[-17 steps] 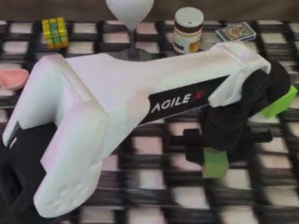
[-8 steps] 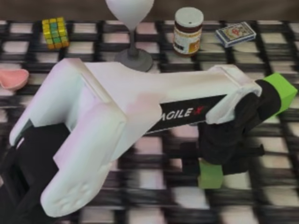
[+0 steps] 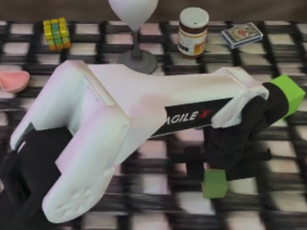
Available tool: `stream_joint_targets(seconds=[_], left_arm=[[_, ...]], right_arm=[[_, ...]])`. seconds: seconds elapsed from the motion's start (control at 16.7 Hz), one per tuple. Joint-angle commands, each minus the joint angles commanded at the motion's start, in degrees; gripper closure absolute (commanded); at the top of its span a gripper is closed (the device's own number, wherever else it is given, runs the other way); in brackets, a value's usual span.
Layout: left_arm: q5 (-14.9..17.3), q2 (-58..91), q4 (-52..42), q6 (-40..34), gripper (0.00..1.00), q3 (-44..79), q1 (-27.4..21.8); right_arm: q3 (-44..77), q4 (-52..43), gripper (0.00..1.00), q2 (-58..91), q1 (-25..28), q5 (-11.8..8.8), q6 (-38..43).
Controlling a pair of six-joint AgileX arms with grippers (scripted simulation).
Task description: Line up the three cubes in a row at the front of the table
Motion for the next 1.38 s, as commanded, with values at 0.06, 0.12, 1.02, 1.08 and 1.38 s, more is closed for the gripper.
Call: stream_joint_targets(seconds=[0.06,0.12,1.02,1.08,1.38], left_arm=[[0.0,0.0,0.0,0.0,0.25,0.0,0.0],[0.0,0.0,0.0,0.0,0.17,0.0,0.0],[0.0,-0.7,-4.3,-0.3,0.0,3.8,0.5],[0.0,-1.0,-6.6,-0.4,0.0,5.4,0.6],[0.0,-2.7,-14.1,-0.3,0.0,11.4,1.0]], right_arm=[[0.0,0.0,0.0,0.0,0.0,0.0,0.0],[0.0,0.0,0.0,0.0,0.0,0.0,0.0],[0.0,0.0,0.0,0.0,0.0,0.0,0.0],[0.0,0.0,0.0,0.0,0.0,0.0,0.0],[0.0,0.0,0.0,0.0,0.0,0.0,0.0]])
